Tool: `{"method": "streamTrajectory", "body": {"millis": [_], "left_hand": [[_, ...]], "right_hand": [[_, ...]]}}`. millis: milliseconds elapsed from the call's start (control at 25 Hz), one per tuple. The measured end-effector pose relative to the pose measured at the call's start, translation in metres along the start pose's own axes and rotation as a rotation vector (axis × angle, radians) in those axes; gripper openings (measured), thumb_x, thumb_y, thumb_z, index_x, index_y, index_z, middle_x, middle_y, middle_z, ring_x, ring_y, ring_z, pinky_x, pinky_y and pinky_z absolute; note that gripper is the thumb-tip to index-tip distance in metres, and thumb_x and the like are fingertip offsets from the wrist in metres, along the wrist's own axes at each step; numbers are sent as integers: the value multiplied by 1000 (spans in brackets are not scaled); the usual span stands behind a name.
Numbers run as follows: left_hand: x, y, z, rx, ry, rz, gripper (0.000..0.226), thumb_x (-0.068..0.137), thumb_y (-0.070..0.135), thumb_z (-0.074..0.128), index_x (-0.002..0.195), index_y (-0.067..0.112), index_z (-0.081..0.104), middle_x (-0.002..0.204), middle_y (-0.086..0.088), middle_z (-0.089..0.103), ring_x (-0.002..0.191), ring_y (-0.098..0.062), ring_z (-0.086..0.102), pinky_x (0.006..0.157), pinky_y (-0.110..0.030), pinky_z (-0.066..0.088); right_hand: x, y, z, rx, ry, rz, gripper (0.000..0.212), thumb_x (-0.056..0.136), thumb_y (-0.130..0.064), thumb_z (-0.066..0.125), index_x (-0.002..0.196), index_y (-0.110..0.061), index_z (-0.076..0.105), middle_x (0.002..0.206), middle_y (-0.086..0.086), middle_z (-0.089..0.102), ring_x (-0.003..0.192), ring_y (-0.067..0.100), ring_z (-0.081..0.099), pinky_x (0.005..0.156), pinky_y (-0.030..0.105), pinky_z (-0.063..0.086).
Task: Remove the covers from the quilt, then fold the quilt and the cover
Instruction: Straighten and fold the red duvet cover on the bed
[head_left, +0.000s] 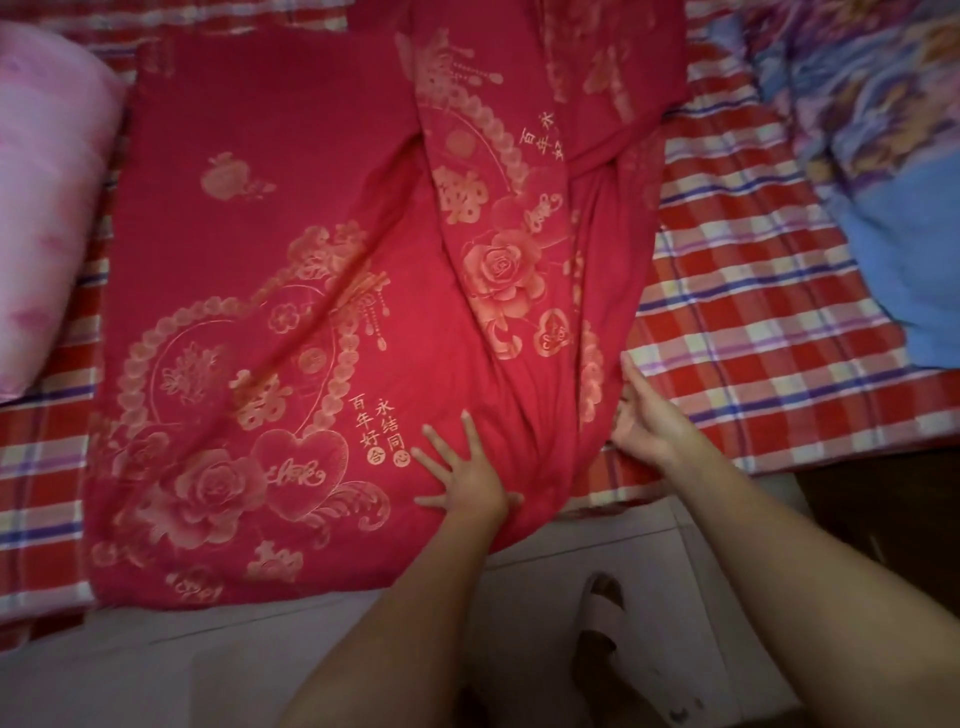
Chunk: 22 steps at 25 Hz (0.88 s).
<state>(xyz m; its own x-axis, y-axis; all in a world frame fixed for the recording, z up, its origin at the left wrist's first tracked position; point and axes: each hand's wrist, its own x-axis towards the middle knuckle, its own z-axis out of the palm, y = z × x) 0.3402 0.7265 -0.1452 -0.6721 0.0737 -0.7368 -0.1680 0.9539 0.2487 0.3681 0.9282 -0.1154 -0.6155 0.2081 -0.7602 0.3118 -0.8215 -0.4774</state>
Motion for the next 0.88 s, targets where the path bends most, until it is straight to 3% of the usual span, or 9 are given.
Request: {"method": "streamTrajectory", "body": {"millis": [120, 240, 360, 480, 560, 640, 760, 800, 880], "left_hand": [[8, -3, 1, 28, -10, -30, 139, 64, 38, 84, 138, 41, -34, 140, -12, -49, 136, -40, -31, 100, -75, 15], [9, 6, 1, 75, -28, -67, 140, 64, 38, 84, 137, 40, -36, 140, -13, -50, 136, -41, -31, 98, -75, 15], [8, 9, -2, 125, -9, -100, 142, 64, 37, 84, 134, 40, -39, 140, -14, -49, 136, -42, -30, 99, -74, 18], [3, 19, -7, 198, -28, -147, 141, 68, 30, 84, 130, 35, -43, 142, -20, -44, 137, -46, -25, 105, -67, 19], [-3, 33, -7, 240, -18, -259, 134, 74, 19, 79, 135, 31, -39, 148, -23, -34, 140, -47, -14, 109, -61, 20], [-13, 63, -5, 233, 48, -324, 117, 81, 19, 72, 146, 23, -25, 153, -23, -22, 143, -42, -3, 112, -54, 19], [-23, 138, 8, 159, 268, 73, 101, 84, 24, 66, 151, 15, -9, 155, -22, -14, 145, -38, 1, 114, -50, 19], [-26, 167, 12, 129, 236, 240, 104, 82, 22, 69, 151, 21, -8, 156, -19, -14, 145, -36, 2, 115, -49, 20], [-21, 210, 28, 124, -19, 398, 109, 78, 18, 73, 149, 35, -6, 157, -14, -16, 144, -39, 5, 115, -50, 23]], "right_hand": [[27, -61, 17, 137, -109, -84, 73, 31, -20, 96, 98, -7, 72, 94, 13, 73, 85, 24, 71, 65, 41, 58], [26, -127, 14, 178, -138, -172, 78, 25, -6, 92, 98, -2, 67, 89, 17, 73, 79, 27, 72, 59, 46, 58], [-3, -150, -49, 129, -43, -169, 72, 43, -8, 84, 110, -4, 60, 90, 14, 73, 77, 23, 72, 57, 40, 58], [-37, -104, -156, 44, 303, -120, 38, 80, -9, 65, 117, -9, 59, 116, 14, 65, 72, 12, 71, 59, 32, 59], [-43, -74, -195, -43, 430, -87, 42, 82, -7, 65, 123, -8, 55, 129, 13, 57, 76, 12, 70, 77, 34, 58], [-37, -67, -204, -190, 461, -131, 57, 74, -5, 74, 127, -4, 53, 127, 15, 58, 92, 20, 65, 96, 41, 49], [-35, -80, -207, -446, 415, -91, 66, 65, -14, 83, 124, 1, 56, 118, 15, 64, 103, 25, 62, 99, 41, 47], [-37, -87, -210, -502, 388, -52, 68, 64, -21, 85, 123, -1, 58, 115, 13, 66, 103, 24, 63, 98, 40, 48], [-40, -104, -212, -512, 331, -36, 55, 73, -36, 77, 117, -6, 63, 107, 9, 70, 94, 23, 67, 85, 37, 54]]}}
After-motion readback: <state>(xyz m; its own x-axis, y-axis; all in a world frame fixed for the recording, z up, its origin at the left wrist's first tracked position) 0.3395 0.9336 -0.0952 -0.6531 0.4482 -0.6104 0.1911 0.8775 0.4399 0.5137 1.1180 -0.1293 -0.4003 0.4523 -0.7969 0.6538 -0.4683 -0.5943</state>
